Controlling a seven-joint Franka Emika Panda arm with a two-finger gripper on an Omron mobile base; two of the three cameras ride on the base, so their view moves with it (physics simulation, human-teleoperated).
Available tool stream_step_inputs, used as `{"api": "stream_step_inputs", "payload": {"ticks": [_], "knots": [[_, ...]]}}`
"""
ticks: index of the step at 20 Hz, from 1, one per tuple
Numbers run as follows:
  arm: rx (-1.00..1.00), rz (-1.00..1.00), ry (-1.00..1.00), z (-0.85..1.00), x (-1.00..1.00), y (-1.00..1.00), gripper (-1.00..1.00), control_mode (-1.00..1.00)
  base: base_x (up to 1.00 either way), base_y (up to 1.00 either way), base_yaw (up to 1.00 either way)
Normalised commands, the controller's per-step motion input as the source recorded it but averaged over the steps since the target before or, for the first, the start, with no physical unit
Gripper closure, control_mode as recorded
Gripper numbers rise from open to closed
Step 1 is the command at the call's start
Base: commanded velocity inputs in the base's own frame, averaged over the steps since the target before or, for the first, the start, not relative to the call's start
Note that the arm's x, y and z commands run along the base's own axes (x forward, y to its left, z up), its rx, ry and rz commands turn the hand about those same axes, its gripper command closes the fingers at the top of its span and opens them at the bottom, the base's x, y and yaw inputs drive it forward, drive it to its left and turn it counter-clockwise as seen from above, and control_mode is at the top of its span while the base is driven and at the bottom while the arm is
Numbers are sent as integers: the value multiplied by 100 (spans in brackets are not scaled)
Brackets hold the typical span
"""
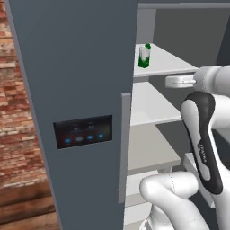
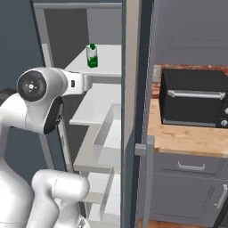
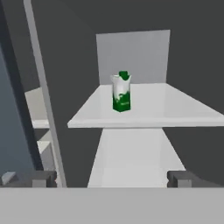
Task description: Take a sugar cube from the saucer and place it inside the coffee. Then, grab milk from the fridge and place it next to the coffee on the counter to sweeten the coffee.
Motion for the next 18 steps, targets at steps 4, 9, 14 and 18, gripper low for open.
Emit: {"api": "stream_step_inputs", "payload": {"ticks": [4,9,14,18], "knots": [[-4,1,-15,53,47,-25,-100,-100,0,0,0],[0,2,-6,6,70,-10,-100,-100,0,0,0],[2,3,0,-11,72,-2,-100,-100,0,0,0],[6,7,-3,0,58,0,-100,-100,0,0,0]]}}
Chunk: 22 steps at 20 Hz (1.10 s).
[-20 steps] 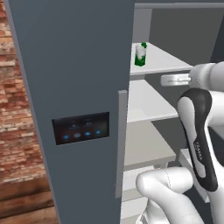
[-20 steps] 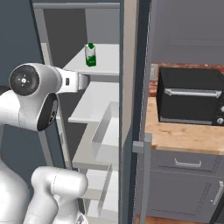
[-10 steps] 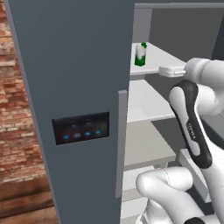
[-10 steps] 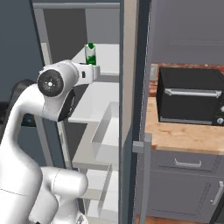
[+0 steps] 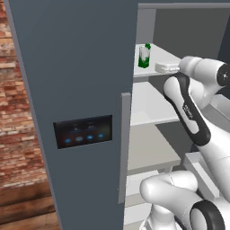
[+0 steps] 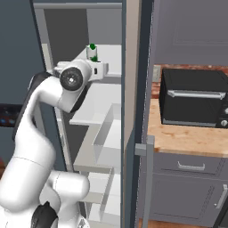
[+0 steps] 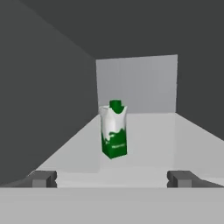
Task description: Take a sugar cube from the saucer and place it inside the coffee. Then, grab milk from the fridge and place it next to the coffee on the counter to sweeten the coffee.
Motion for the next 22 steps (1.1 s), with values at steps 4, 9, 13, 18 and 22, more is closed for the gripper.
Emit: {"api": "stream_step_inputs", "payload": {"ticks": [4,9,13,18,22], "knots": [[3,4,-4,0,26,0,-100,-100,0,0,0],[0,1,0,0,7,0,-100,-100,0,0,0],[-2,0,8,0,35,6,-100,-100,0,0,0],[-2,0,2,0,32,2,-100,-100,0,0,0],[-1,0,0,0,22,0,-100,-100,0,0,0]]}}
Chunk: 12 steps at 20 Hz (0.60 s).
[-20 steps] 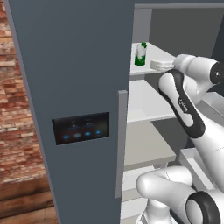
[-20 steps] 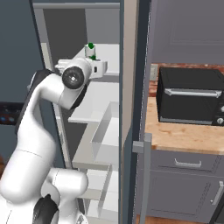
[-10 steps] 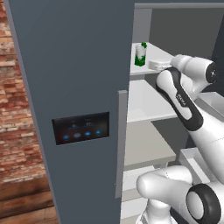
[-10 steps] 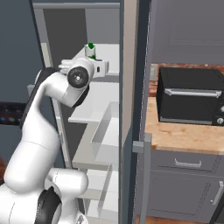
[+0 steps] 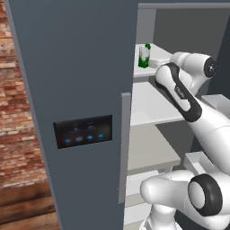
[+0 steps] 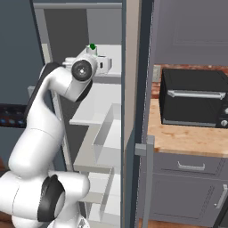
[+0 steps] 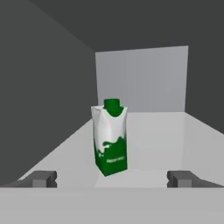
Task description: Take a sugar cube from the saucer and place it inside the coffee. Then, grab milk from the fridge and place it next to the coffee on the counter to sweeten the coffee.
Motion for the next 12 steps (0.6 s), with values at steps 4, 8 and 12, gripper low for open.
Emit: {"api": "stream_step_inputs", "payload": {"ticks": [4,8,12], "knots": [[0,0,0,0,23,0,-100,-100,0,0,0],[0,0,0,-1,27,0,-100,-100,0,0,0],[0,0,0,-5,32,14,-100,-100,0,0,0]]}}
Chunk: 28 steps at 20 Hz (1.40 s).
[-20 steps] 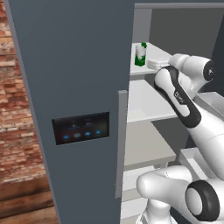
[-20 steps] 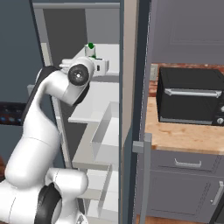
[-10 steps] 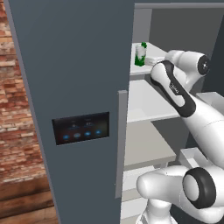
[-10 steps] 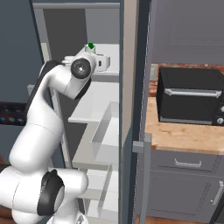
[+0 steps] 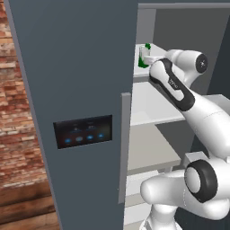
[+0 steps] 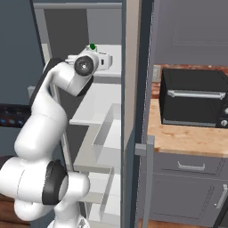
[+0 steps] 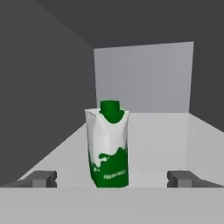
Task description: Take a sugar cube from the saucer and place it inside the coffee. Then, grab milk from the fridge and place it next to the coffee on the counter to sweeten the coffee.
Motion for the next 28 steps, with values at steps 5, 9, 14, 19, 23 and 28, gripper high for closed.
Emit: {"api": "stream_step_inputs", "payload": {"ticks": [5,9,14,19,23,28], "knots": [[-2,0,0,-9,13,18,-100,-100,0,0,0],[0,2,0,-2,19,1,-100,-100,0,0,0],[0,1,0,0,20,0,-100,-100,0,0,0],[0,0,0,0,17,0,-100,-100,0,0,0],[0,0,0,-1,16,0,-100,-100,0,0,0],[0,0,0,-2,14,0,-100,-100,0,0,0]]}}
